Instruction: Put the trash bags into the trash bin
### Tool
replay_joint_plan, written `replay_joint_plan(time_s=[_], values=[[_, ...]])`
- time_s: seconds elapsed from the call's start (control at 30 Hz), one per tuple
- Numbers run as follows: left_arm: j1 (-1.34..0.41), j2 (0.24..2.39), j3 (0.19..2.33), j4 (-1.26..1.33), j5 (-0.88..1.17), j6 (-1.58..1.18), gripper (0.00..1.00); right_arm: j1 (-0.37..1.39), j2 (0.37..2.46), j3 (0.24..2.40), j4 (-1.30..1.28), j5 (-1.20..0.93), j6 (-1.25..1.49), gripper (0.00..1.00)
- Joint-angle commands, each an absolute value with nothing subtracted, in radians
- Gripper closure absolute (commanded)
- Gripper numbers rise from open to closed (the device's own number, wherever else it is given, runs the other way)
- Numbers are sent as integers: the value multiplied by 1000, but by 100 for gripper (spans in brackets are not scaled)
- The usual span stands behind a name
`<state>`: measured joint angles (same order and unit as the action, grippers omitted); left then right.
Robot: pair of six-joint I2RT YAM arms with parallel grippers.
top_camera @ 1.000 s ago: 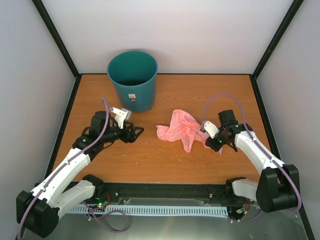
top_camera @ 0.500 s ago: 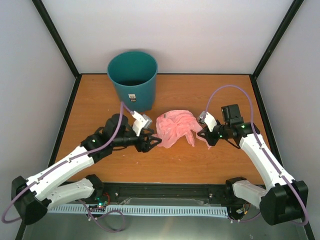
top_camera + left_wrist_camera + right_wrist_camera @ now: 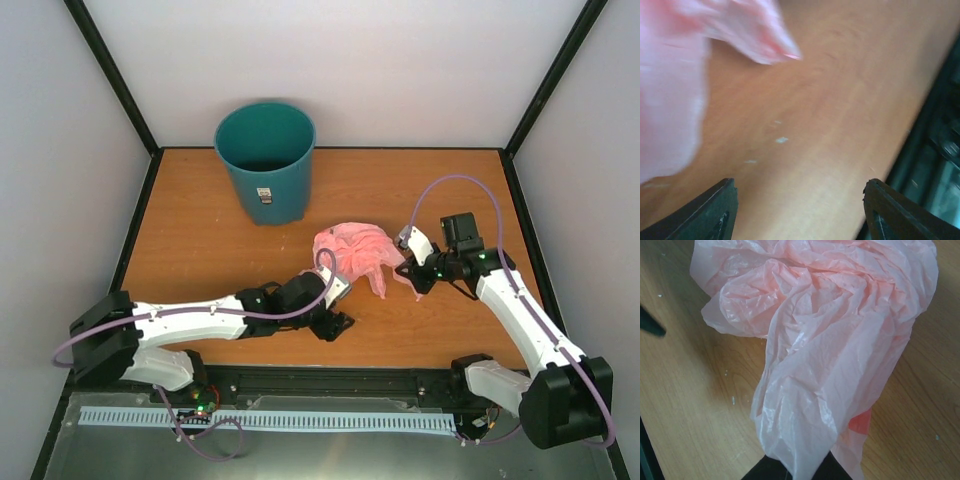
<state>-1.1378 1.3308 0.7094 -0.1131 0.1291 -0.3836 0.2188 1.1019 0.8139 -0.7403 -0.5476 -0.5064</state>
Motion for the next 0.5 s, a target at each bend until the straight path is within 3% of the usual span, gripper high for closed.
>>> replay_joint_plan(time_s=[0.0,0.17,0.47], values=[[-1146,1246,705,-105,-256,-498,28,225,1054,791,-717,-507,-508,97],[-1134,1147,646,-101,-415,-503,16,224,1050,791,-731,-527,-527,97],[-1020,1347,672,46,-343,-453,15,224,1054,789,-738,-540,-542,97]])
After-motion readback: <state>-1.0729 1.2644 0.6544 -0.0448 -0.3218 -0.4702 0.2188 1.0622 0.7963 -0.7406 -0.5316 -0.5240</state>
